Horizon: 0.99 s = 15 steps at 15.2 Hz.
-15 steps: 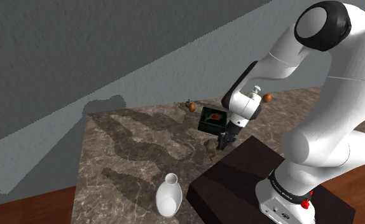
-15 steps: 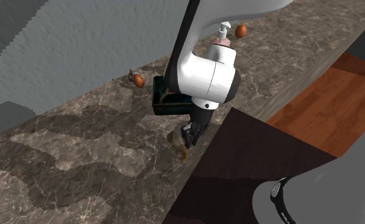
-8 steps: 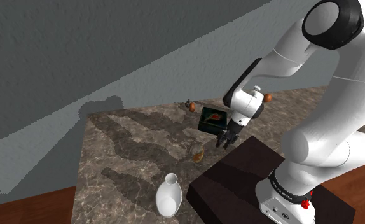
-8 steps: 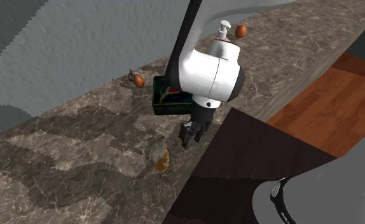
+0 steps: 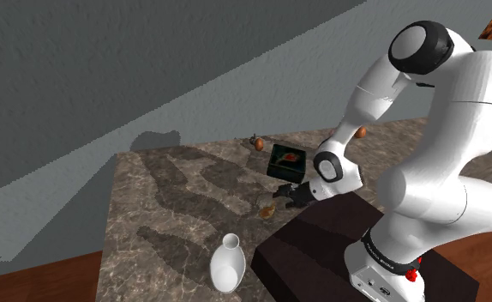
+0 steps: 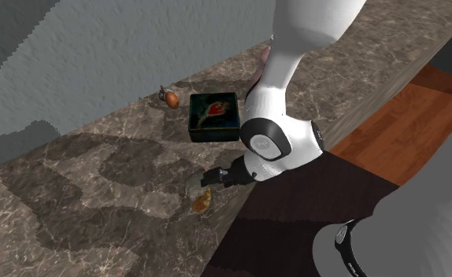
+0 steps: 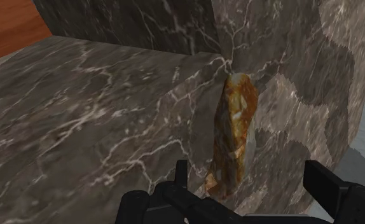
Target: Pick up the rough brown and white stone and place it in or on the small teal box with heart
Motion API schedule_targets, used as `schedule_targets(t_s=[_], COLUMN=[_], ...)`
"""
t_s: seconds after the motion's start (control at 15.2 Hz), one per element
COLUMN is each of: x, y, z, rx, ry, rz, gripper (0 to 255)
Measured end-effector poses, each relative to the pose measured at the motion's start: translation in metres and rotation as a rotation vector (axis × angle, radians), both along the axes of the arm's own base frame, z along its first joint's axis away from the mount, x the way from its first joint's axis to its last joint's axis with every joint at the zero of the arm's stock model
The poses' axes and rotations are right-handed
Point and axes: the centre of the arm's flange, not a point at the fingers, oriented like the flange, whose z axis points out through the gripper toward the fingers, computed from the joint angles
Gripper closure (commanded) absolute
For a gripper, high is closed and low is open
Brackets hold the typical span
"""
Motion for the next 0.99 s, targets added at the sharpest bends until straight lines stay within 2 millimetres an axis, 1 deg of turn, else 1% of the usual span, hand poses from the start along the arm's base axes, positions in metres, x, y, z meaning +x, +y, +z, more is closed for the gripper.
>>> schedule_targets(t_s=[0.2,0.4,0.79,0.86,0.99], x=[0.009,0.017,0.02,0.02,0.02], y=[0.011,0.015,0.017,0.017,0.017], z=[-0.012,-0.023,-0.026,-0.026,-0.026], rx=[-0.007,-0.009,-0.009,-0.009,-0.009], ry=[-0.013,-0.015,-0.015,-0.015,-0.015], rz=[-0.02,-0.023,-0.023,-0.023,-0.023], gripper=[0,0,0,255,255])
